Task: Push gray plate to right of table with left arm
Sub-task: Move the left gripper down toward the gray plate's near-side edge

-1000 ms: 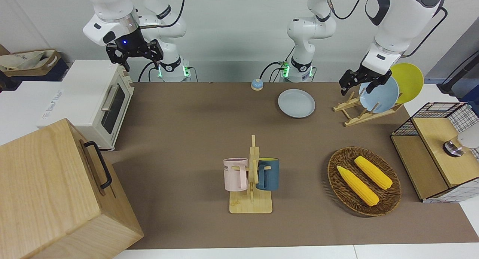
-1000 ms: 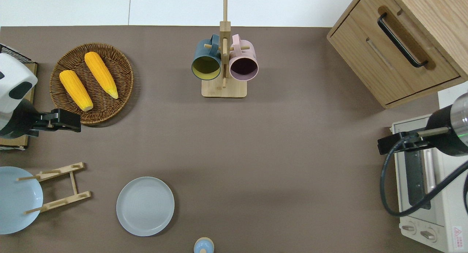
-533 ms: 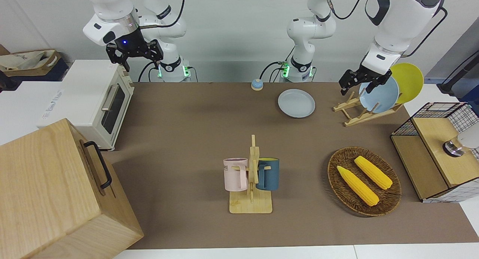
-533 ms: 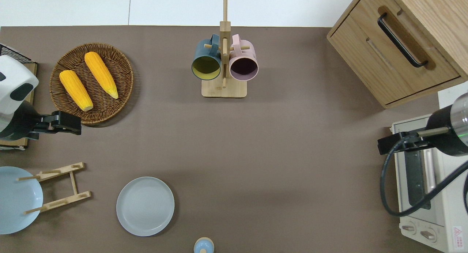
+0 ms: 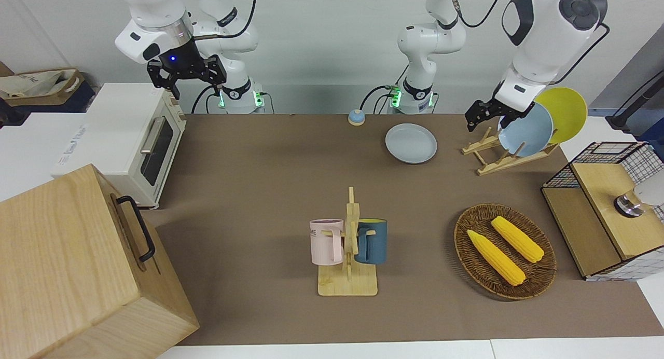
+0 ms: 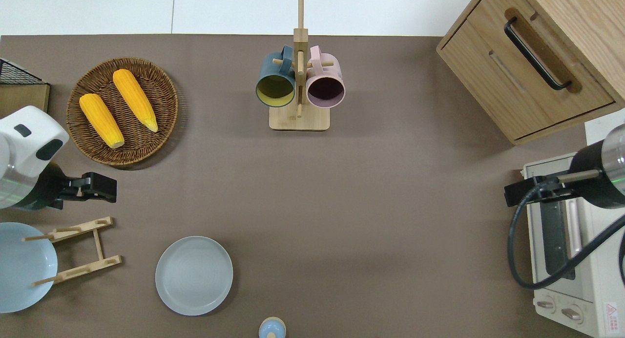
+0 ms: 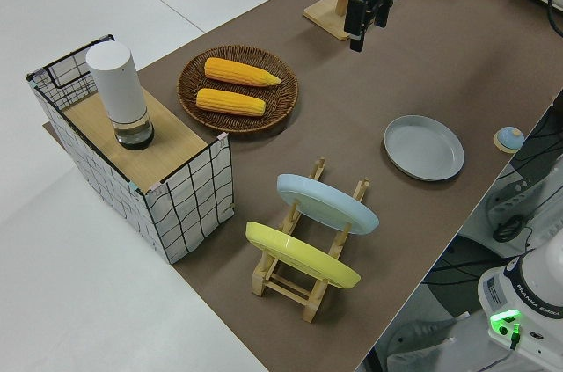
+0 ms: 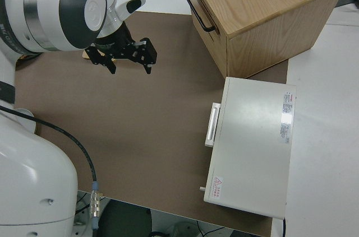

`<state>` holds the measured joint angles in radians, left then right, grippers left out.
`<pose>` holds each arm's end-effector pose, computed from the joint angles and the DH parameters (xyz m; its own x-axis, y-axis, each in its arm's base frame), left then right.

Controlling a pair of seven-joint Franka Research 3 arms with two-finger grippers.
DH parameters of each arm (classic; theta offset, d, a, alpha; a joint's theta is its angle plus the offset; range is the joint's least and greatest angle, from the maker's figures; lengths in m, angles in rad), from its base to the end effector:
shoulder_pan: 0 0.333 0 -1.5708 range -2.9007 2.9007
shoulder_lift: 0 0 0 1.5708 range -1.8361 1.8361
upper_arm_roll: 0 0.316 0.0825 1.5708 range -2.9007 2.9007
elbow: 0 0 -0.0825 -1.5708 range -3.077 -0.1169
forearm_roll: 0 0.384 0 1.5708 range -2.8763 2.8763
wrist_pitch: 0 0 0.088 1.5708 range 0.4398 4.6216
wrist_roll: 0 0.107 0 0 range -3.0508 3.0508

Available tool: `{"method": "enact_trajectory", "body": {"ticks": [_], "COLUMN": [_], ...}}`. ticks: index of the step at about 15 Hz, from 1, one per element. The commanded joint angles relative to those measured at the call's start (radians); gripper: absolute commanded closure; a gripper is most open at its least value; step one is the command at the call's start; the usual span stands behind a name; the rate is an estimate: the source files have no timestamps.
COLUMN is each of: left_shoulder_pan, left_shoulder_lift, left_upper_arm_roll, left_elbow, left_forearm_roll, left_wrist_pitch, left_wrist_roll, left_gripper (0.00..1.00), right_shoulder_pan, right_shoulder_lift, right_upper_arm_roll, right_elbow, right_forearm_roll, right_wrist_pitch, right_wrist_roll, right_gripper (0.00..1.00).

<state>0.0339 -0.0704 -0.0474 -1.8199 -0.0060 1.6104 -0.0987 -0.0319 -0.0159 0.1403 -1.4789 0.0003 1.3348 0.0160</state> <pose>0.5249 -0.0084 0.5487 0.9866 0.0860 -0.1383 0.0853 -0.9963 -0.0111 0.5209 0.0574 0.6562 0.9876 0.0911 -0.1280 0.0924 -0.9957 0.0040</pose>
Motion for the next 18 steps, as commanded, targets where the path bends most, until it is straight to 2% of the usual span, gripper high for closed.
{"method": "enact_trajectory", "body": {"ticks": [1, 4, 8, 14, 18], "left_shoulder_pan": [-0.008, -0.009, -0.009, -0.023, -0.04], "left_shoulder_lift": [-0.164, -0.196, -0.311, -0.339, -0.335], "left_upper_arm_roll": [0.024, 0.024, 0.024, 0.023, 0.021], "left_elbow": [-0.266, -0.375, -0.632, -0.838, -0.886], "left_forearm_roll": [-0.008, -0.009, -0.023, -0.052, -0.06], "left_wrist_pitch": [0.118, 0.178, 0.368, 0.558, 0.632], "left_wrist_roll": [0.002, 0.002, 0.002, 0.001, -0.007], "left_gripper": [0.0, 0.0, 0.0, 0.0, 0.01], "right_shoulder_pan": [-0.019, -0.019, -0.019, -0.019, -0.02], "right_shoulder_lift": [-0.002, -0.002, -0.002, -0.002, -0.002], "right_upper_arm_roll": [0.016, 0.016, 0.016, 0.016, 0.016], "right_elbow": [0.009, 0.009, 0.009, 0.009, 0.009], "right_forearm_roll": [0.004, 0.004, 0.004, 0.004, 0.004], "right_wrist_pitch": [-0.016, -0.016, -0.016, -0.016, -0.016], "right_wrist_roll": [0.012, 0.012, 0.012, 0.013, 0.013], "right_gripper": [0.017, 0.017, 0.017, 0.017, 0.017]}}
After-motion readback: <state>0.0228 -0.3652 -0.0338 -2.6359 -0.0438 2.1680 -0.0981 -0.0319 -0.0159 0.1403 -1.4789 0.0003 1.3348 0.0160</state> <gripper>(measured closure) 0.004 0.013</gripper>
